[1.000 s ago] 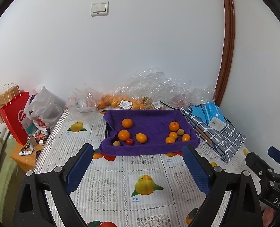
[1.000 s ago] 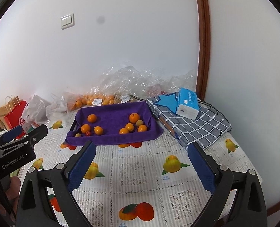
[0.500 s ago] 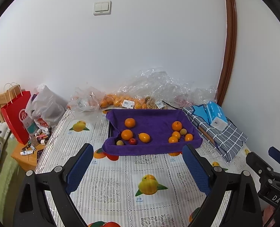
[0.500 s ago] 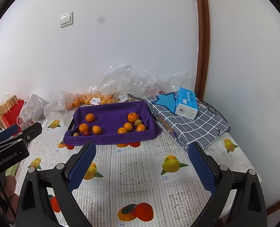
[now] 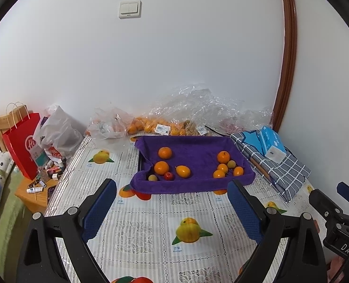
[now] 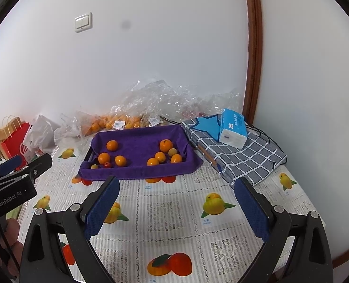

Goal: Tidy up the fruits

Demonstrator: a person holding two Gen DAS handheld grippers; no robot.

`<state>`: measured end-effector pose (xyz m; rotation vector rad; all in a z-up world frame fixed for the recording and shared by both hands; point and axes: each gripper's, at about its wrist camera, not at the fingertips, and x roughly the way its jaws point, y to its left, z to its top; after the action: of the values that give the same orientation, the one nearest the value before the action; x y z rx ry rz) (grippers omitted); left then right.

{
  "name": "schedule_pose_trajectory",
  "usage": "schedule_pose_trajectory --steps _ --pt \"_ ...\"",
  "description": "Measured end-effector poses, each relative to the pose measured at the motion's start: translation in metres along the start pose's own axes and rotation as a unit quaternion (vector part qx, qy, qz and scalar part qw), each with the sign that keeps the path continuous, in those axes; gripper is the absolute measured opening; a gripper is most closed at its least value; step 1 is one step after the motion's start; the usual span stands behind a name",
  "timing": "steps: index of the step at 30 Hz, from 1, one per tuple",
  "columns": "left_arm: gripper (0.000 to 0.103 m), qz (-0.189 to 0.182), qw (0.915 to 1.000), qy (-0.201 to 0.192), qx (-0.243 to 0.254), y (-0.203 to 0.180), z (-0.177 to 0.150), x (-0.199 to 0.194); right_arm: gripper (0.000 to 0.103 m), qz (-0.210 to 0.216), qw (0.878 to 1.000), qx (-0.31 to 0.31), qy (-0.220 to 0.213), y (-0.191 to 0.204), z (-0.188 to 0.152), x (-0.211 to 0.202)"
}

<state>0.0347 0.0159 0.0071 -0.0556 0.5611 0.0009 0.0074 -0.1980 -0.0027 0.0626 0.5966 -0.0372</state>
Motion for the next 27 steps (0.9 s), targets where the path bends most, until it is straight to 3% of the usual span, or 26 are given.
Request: schedule_pose_trajectory --steps 27 --pt "0.095 0.006 0.9999 -0.012 -0.006 -0.0034 -0.0011 -0.0079 0.097 0.01 1.0 0.009 -0.01 -0.0086 -0.0009 -0.0036"
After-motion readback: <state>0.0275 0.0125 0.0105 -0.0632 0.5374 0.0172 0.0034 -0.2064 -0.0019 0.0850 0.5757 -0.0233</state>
